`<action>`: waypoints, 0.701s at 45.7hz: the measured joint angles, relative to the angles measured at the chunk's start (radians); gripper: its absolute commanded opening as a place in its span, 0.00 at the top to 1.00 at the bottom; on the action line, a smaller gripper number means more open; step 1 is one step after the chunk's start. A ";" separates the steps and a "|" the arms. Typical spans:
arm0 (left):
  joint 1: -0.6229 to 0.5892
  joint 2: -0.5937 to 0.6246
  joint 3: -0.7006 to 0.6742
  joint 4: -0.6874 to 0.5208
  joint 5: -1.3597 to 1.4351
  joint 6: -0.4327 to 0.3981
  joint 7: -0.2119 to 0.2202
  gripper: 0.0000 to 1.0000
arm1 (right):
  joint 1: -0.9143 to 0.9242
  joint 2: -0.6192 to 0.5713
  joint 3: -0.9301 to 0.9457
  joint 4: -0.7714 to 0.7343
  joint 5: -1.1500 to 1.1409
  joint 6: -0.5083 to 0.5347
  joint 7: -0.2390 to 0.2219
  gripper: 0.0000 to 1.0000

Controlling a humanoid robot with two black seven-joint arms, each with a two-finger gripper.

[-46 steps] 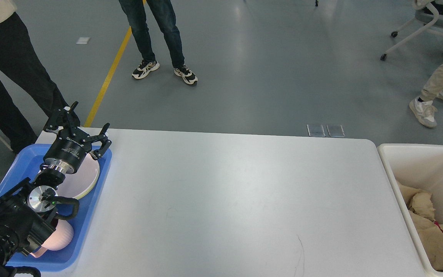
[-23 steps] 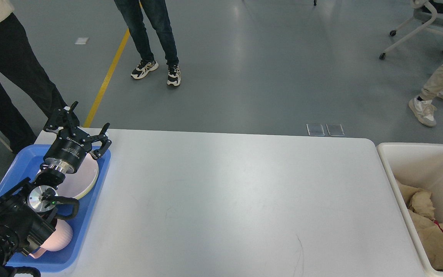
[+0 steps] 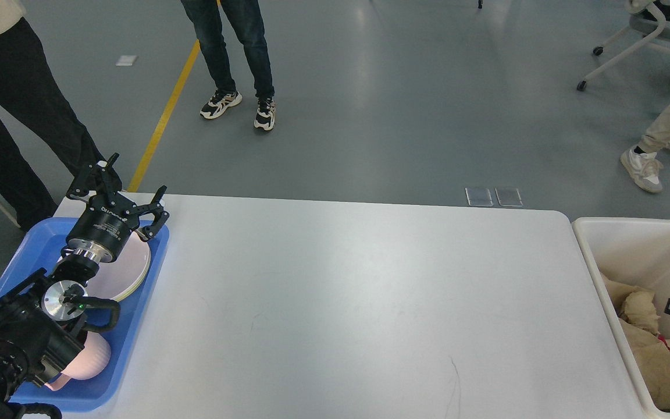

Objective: Tidy desktop

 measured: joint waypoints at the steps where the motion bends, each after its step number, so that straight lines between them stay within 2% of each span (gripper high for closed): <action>1: 0.000 0.000 0.000 0.000 0.000 0.000 0.000 0.00 | 0.000 0.000 0.000 0.000 0.000 0.000 -0.001 0.00; 13: 0.000 0.000 0.000 0.000 0.000 0.000 0.000 0.00 | 0.050 -0.024 0.001 0.002 0.000 -0.004 -0.005 0.00; 20: 0.000 0.000 0.000 0.000 0.000 0.000 0.000 0.00 | 0.245 -0.068 0.052 0.010 0.019 -0.008 -0.005 0.00; 26: 0.000 0.000 0.000 -0.001 0.000 0.000 0.000 0.00 | 0.524 -0.103 0.305 0.099 0.129 -0.006 -0.007 0.00; 28: 0.000 0.000 0.000 0.000 0.000 0.000 0.000 0.00 | 0.634 -0.108 0.468 0.175 0.196 0.001 -0.009 0.00; 32: 0.000 0.001 0.000 0.000 0.000 0.000 0.000 0.00 | 0.721 -0.072 0.750 0.290 0.295 0.005 -0.008 0.00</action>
